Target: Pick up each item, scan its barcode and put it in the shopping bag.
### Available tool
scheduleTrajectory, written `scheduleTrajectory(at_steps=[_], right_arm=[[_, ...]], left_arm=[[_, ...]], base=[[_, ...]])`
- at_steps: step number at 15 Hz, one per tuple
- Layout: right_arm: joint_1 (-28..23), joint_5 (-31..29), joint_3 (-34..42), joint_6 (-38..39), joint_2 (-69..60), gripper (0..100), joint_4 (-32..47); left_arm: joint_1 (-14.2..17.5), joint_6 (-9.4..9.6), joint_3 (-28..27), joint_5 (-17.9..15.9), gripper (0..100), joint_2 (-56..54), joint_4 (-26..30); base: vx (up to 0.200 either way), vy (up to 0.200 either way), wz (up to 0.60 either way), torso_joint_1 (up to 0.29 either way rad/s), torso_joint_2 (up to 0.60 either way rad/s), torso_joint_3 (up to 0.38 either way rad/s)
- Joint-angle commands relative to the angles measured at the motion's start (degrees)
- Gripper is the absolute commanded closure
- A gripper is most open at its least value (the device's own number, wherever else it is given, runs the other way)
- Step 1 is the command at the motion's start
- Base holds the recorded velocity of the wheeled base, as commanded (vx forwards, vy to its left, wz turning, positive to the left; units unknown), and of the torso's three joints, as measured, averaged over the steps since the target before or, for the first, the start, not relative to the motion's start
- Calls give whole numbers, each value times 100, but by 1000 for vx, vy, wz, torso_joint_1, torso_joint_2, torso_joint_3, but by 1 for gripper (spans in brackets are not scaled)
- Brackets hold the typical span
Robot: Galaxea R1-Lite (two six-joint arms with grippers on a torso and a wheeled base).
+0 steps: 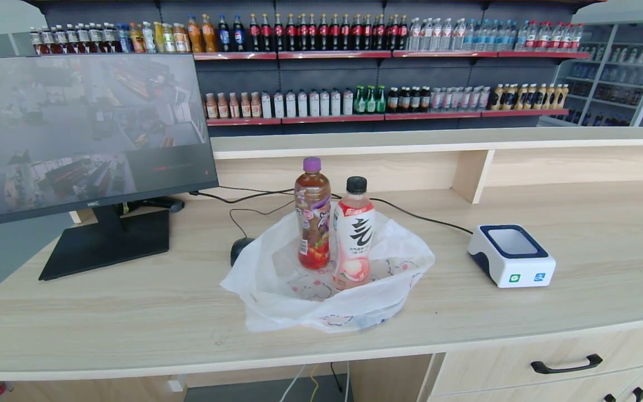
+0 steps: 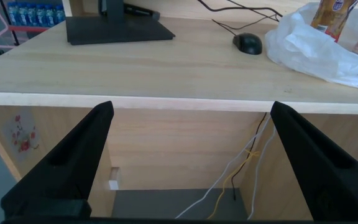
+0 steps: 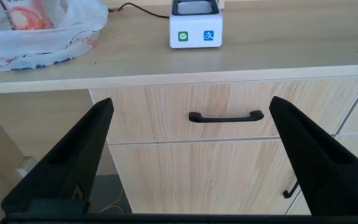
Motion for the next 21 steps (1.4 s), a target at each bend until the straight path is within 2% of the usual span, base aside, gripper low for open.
scheduleTrajectory(at_steps=[1,7,17,21], right_arm=[[0,1,0,2,11,0,0],[0,1,0,2,11,0,0],[0,-7,0,2,11,0,0],[0,1,0,2,11,0,0]], left_arm=[[0,-7,0,-6,0,-2,1],[0,-16,0,2,0,-2,1],[9,-34,0,2,0,-2,1],[0,-34,0,2,0,-2,1]], base=[[0,-200,0,2,-2,2],[0,-200,0,6,4,2],[-200,-200,0,1,1,1],[0,-200,0,2,5,4]])
